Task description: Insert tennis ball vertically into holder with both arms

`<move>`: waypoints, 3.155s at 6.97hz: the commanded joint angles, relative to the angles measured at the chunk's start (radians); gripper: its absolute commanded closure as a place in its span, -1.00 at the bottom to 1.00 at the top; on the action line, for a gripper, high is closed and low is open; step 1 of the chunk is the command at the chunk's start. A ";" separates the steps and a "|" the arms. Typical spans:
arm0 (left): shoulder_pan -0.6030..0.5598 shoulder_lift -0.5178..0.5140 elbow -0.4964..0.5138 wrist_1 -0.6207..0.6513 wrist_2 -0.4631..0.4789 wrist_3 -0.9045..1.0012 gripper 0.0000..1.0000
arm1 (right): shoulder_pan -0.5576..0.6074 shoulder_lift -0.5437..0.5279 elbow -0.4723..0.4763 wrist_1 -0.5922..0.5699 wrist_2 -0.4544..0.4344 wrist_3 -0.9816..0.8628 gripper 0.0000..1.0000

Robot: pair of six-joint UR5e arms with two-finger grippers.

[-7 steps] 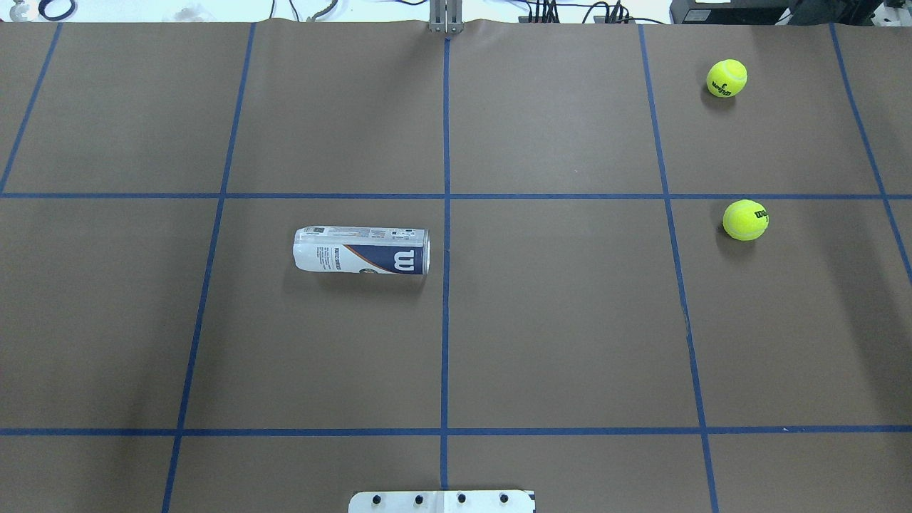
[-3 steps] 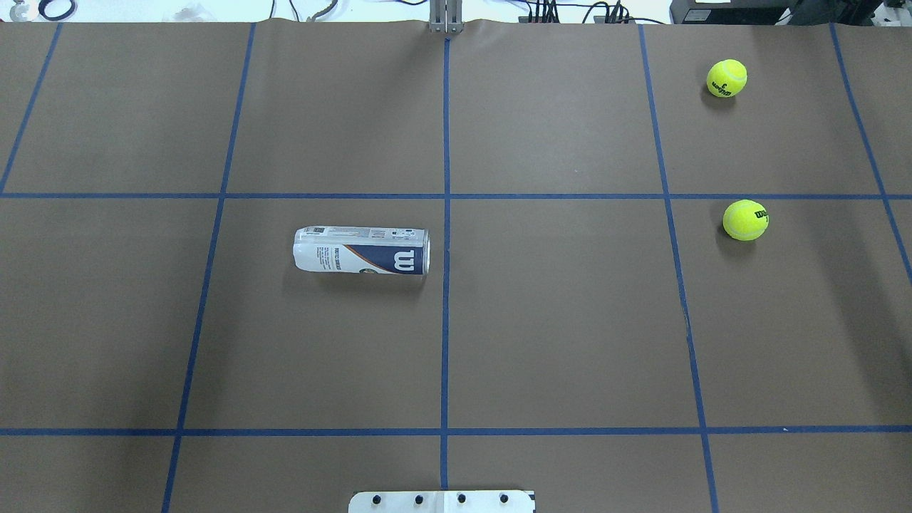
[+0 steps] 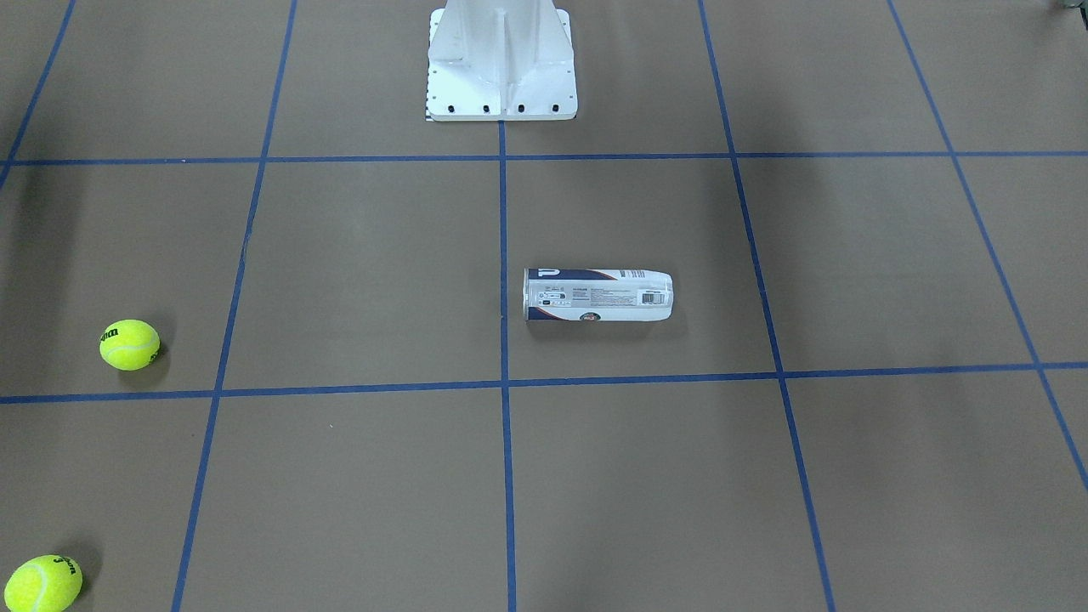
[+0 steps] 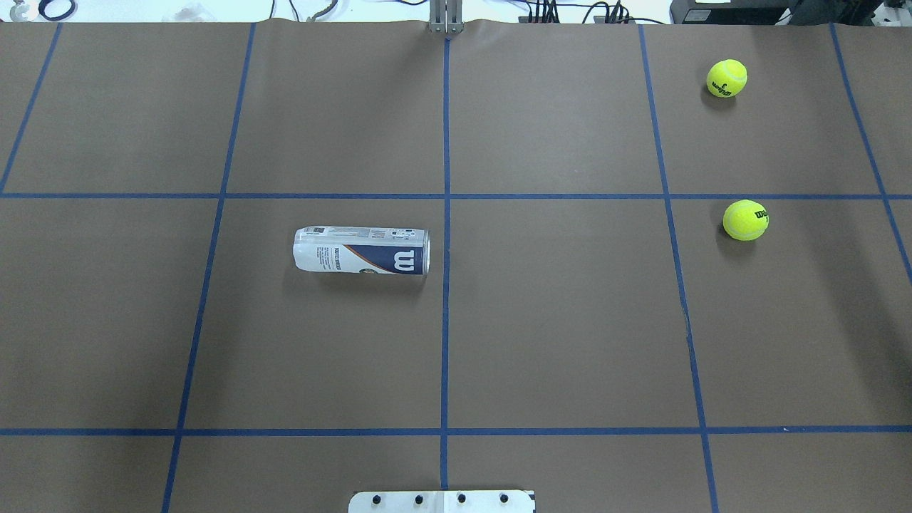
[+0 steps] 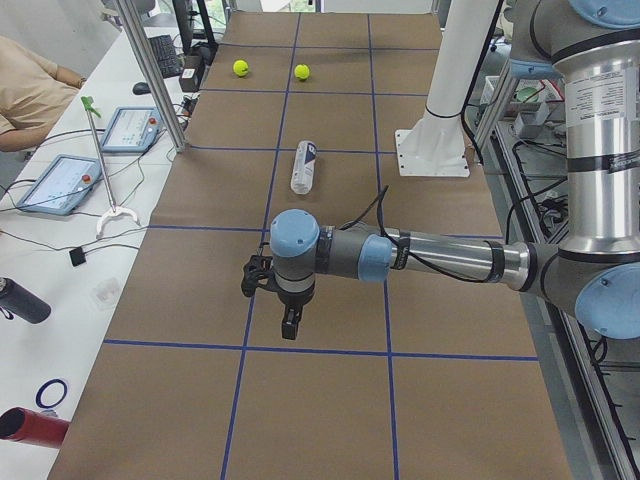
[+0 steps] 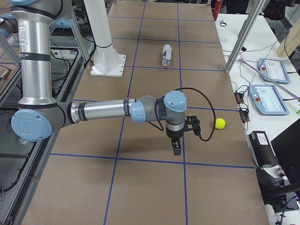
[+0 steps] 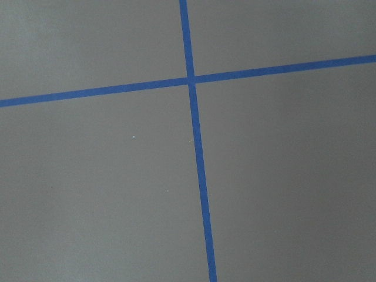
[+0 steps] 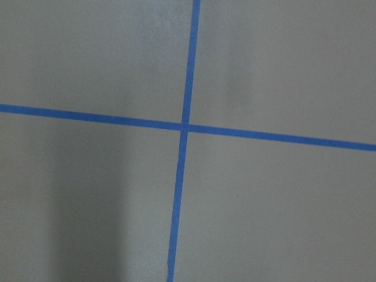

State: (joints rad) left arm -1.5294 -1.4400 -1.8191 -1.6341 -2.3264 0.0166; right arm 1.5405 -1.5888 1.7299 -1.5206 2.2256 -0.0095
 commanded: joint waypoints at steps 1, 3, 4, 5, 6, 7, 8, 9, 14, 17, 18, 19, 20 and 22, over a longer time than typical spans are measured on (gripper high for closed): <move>0.000 -0.035 0.048 -0.198 0.015 -0.003 -1.00 | 0.000 0.000 -0.006 0.049 0.003 0.000 -1.00; 0.000 -0.080 0.130 -0.292 0.018 -0.006 -1.00 | 0.000 -0.019 -0.004 0.051 0.003 -0.009 -1.00; 0.000 -0.092 0.139 -0.326 0.019 -0.007 -1.00 | 0.000 -0.029 -0.010 0.081 0.002 -0.009 -1.00; 0.000 -0.121 0.153 -0.352 0.018 -0.092 -1.00 | 0.000 -0.036 -0.021 0.109 0.003 -0.007 -1.00; 0.002 -0.147 0.140 -0.363 0.016 -0.154 -1.00 | 0.000 -0.036 -0.029 0.118 0.003 -0.007 -1.00; 0.002 -0.173 0.139 -0.384 0.015 -0.159 -1.00 | 0.000 -0.036 -0.027 0.119 0.005 -0.006 -1.00; 0.009 -0.189 0.141 -0.421 -0.011 -0.167 -1.00 | 0.000 -0.033 -0.027 0.119 0.006 -0.006 -1.00; 0.081 -0.238 0.139 -0.472 -0.014 -0.155 -1.00 | 0.000 -0.033 -0.026 0.119 0.008 -0.003 -1.00; 0.327 -0.457 0.136 -0.756 -0.005 -0.153 -0.98 | 0.000 -0.037 -0.026 0.123 0.008 -0.001 -1.00; 0.536 -0.549 0.138 -0.745 -0.007 -0.110 -0.98 | 0.000 -0.045 -0.020 0.123 0.008 -0.001 -1.00; 0.558 -0.565 0.133 -0.721 -0.007 -0.071 -0.98 | 0.000 -0.048 -0.020 0.123 0.008 -0.001 -1.00; 0.583 -0.601 0.127 -0.629 -0.005 -0.008 -0.98 | 0.000 -0.048 -0.021 0.123 0.009 -0.001 -1.00; 0.606 -0.646 0.127 -0.524 -0.005 0.055 -0.98 | 0.000 -0.048 -0.020 0.123 0.009 -0.001 -1.00; 0.647 -0.710 0.127 -0.405 -0.002 0.103 -0.98 | 0.000 -0.048 -0.023 0.123 0.016 -0.001 -1.00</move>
State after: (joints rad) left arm -0.9061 -2.1165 -1.6915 -2.1097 -2.3303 0.0818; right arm 1.5401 -1.6374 1.7097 -1.3975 2.2384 -0.0114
